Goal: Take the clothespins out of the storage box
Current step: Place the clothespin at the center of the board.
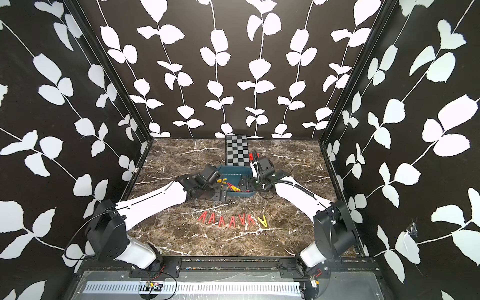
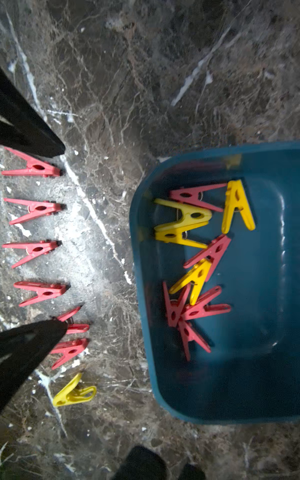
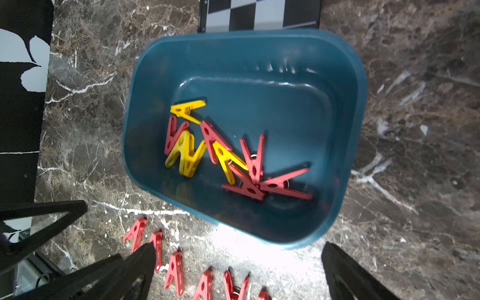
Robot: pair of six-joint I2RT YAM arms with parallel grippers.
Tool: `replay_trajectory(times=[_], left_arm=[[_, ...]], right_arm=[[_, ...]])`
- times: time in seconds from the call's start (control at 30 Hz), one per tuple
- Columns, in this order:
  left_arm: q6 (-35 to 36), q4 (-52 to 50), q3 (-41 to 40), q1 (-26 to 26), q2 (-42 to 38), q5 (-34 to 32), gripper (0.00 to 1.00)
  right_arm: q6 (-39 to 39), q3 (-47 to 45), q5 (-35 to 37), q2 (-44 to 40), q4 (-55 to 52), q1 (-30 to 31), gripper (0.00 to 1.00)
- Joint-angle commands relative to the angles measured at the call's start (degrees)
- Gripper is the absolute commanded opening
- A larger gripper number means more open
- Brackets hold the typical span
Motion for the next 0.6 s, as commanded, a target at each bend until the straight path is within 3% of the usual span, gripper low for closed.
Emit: replay_trajectory(times=[0.0,0.13,0.37,0.57], left_arm=[[3.6,-0.6,2.8,2.4,0.7,1.2,0.99],[7.7,-0.9,7.4,4.8,4.9,1.7,0.93],[16.2,-3.4,17.9,6.2,15.4,2.4,0.65],[24.0,-4.8,24.8,6.7,22.9,2.0,0.58]], right_arm=[[-0.4,2.8,2.5,1.5,-1.3,0.8,0.99],[-0.8,4.4,2.6,2.6,-1.1,0.9,0.99],[-1.4,6.1,1.5,3.0,-0.7,1.0,0.99],[-1.8,6.6,-0.3,4.6,-0.1,0.8,0.99]])
